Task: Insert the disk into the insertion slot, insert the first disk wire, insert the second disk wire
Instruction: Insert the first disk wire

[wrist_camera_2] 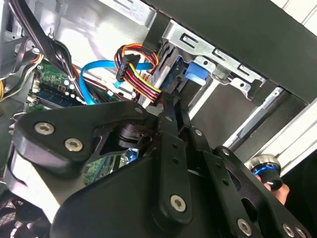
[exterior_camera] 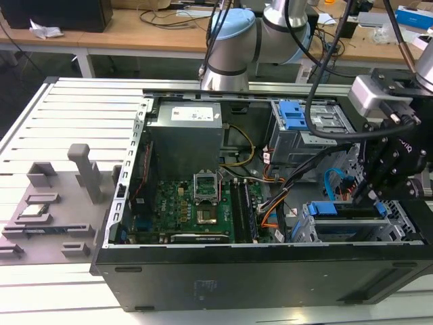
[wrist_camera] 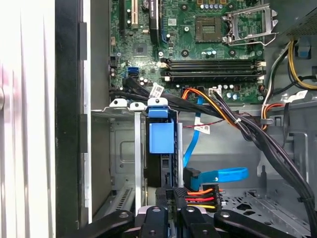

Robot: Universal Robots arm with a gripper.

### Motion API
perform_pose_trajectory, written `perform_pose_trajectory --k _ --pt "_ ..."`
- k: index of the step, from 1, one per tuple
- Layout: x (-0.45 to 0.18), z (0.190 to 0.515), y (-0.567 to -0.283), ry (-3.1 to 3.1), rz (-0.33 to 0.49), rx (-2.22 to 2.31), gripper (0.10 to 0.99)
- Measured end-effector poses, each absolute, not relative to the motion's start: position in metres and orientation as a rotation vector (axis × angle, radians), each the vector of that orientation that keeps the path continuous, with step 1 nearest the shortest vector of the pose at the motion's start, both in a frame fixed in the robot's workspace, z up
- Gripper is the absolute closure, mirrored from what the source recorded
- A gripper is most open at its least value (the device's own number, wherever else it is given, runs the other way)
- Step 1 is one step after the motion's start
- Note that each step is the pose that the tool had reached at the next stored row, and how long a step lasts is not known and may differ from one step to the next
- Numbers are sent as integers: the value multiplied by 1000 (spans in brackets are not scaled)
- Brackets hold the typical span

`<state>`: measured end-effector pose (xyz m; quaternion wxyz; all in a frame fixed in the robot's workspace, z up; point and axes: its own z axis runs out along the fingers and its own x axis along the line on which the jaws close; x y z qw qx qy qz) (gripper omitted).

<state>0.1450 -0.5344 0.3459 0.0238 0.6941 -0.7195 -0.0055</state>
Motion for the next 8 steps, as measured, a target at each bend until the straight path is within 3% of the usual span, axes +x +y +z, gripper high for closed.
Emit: perform_pose_trajectory --k 8 --pt "148 343 -534 -2233 -33 2155 918"
